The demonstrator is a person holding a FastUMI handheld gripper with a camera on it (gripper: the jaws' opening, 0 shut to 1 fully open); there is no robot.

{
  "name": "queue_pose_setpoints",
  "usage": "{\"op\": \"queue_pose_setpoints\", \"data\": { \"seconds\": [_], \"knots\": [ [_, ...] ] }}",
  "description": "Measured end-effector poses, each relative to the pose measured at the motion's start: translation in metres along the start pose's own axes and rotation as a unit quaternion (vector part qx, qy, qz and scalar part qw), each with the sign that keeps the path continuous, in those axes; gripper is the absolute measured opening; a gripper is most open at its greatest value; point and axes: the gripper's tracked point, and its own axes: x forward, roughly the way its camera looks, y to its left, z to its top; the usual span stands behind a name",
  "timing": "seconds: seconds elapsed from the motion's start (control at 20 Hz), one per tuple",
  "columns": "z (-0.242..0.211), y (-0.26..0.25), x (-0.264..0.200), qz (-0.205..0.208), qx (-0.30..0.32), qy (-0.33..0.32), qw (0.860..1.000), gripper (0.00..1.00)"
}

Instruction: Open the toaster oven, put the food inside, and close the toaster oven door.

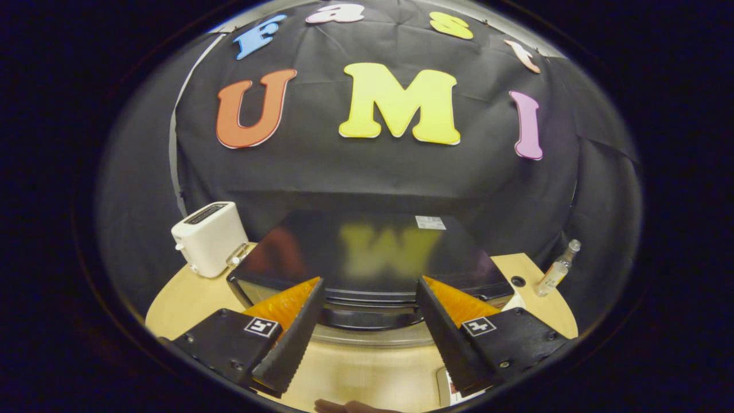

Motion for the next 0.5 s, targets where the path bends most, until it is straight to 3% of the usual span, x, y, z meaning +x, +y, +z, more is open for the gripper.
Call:
{"op": "queue_pose_setpoints", "data": {
  "seconds": [0.25, 0.5],
  "knots": [
    [-0.006, 0.001, -0.003, 0.009, 0.023, 0.004, 1.000, 1.00],
    [-0.017, 0.002, -0.020, 0.011, 0.007, 0.008, 1.000, 1.00]
  ]
}}
